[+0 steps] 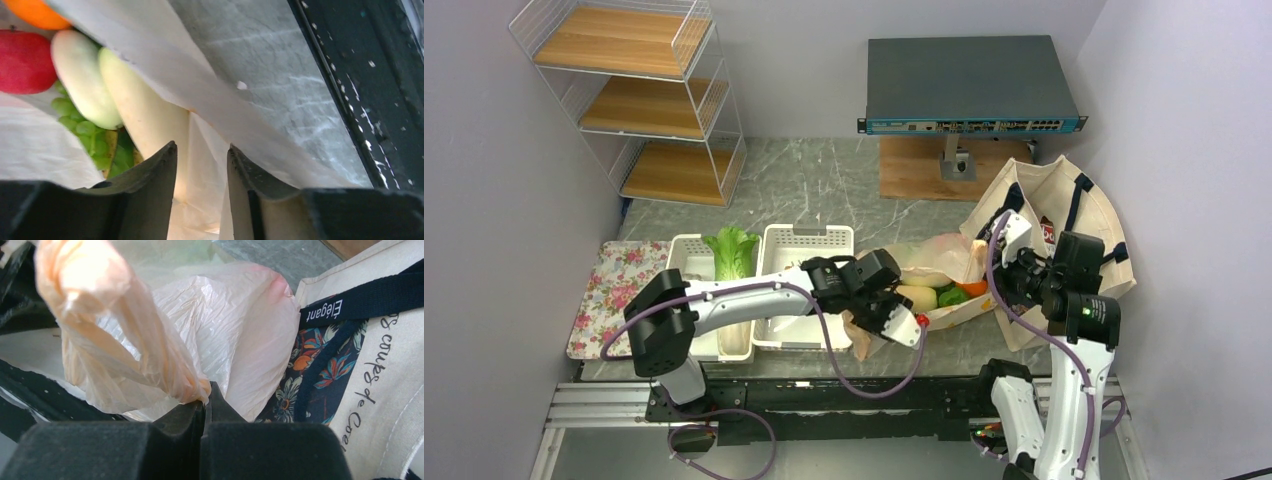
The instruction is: Untie the knot of the grocery bags and take out the mixed food
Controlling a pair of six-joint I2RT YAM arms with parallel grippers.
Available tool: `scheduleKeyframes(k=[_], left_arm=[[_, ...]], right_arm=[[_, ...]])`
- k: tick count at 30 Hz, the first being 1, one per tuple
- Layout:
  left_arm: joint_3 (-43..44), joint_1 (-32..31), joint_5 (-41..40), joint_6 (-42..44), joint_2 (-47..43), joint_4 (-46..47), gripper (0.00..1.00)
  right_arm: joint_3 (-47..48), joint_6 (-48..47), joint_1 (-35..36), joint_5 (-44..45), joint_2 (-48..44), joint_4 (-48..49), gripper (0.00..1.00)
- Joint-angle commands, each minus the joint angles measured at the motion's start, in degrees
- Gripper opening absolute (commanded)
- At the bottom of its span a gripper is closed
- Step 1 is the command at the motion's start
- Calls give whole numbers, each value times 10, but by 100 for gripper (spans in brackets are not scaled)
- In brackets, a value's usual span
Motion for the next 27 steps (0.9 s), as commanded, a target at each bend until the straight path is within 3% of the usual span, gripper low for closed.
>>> scheduleKeyframes(k=[1, 4, 11, 14, 20, 27], left_arm=[[40, 33, 53, -108, -30, 92, 46], [43, 58, 63, -155, -40, 153, 45], [49, 61, 14, -77, 14, 148, 39], [37, 58, 21, -27, 27, 140, 48], [45, 49, -9, 17, 65, 152, 76], [93, 32, 20, 73, 122, 169, 89]], right_arm=[[5, -81, 0, -12, -20, -32, 0], [-2, -100, 0, -10, -26, -37, 0], [-7, -73, 0, -12, -18, -15, 0], [-5, -42, 1, -16, -7, 6, 0], [0, -6, 1, -22, 28, 24, 0], [-3, 1, 1, -47, 51, 31, 0]])
